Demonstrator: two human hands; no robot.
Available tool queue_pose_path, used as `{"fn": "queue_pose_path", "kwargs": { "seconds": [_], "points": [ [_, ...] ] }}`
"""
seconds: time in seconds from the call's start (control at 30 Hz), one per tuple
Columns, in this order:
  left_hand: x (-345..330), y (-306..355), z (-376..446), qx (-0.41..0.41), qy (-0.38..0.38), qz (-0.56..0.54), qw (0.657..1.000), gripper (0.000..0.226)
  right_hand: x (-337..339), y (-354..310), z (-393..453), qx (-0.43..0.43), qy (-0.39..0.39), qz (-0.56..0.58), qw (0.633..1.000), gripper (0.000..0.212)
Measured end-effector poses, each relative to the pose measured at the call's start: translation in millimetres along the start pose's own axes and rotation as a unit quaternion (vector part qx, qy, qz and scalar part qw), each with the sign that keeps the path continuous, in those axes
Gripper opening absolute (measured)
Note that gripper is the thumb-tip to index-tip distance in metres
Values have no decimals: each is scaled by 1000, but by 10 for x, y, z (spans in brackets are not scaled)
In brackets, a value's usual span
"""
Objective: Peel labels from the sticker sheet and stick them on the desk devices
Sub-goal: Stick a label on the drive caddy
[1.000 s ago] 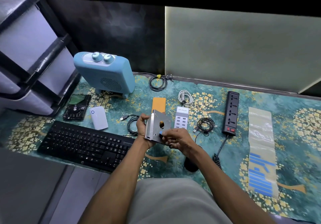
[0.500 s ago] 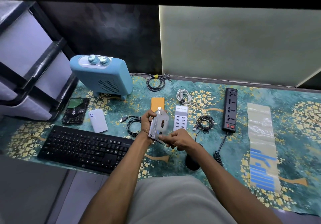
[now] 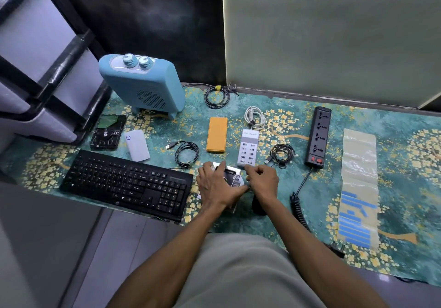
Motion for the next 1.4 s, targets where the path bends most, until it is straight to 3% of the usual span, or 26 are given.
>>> {"fn": "queue_pose_path", "kwargs": {
  "seconds": [0.13,0.23,0.43,0.6,0.73,0.8,0.93,1.03,1.2,1.4],
  "points": [
    [-234,-88,-68,24,-57,58,996,112,105,32,-50,14,3,21,1000,40],
    [-264,-29,-88,41,-45,54,997,114,191,47,-77,30,-6,34,999,41],
    [-190,689,-39,-35,35,-42,998,47,760,319,-1,18,55,62,996,40],
    [-597,1727,-197,-161,-23,-129,978,21,1613,767,96,-10,168,89,982,29],
    [-1132,2491,-476,-190,-152,-178,953,23,2424,1195,38,-36,259,87,961,18],
    [-1396,2777,-622,-184,-216,-185,941,27,2714,1414,37,-40,280,72,957,10],
    [-1648,3015,-734,-155,-225,-178,945,30,2873,1633,161,-21,232,23,972,14],
    [-1844,2995,-697,-73,-263,-199,941,16,2822,1634,283,4,174,9,985,25],
    [-2053,3007,-648,84,-343,-313,882,22,2721,1690,428,-2,98,4,995,40],
    [-2252,3032,-594,74,-366,-304,877,30,2785,1645,477,24,113,-16,993,41]
  ]
}}
Point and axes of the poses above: each hand's wrist, its own z-axis towards the middle knuckle, its own x-axis out of the back of the hand, y = z × x, the point moved 10 cm from there along z, towards the middle knuckle
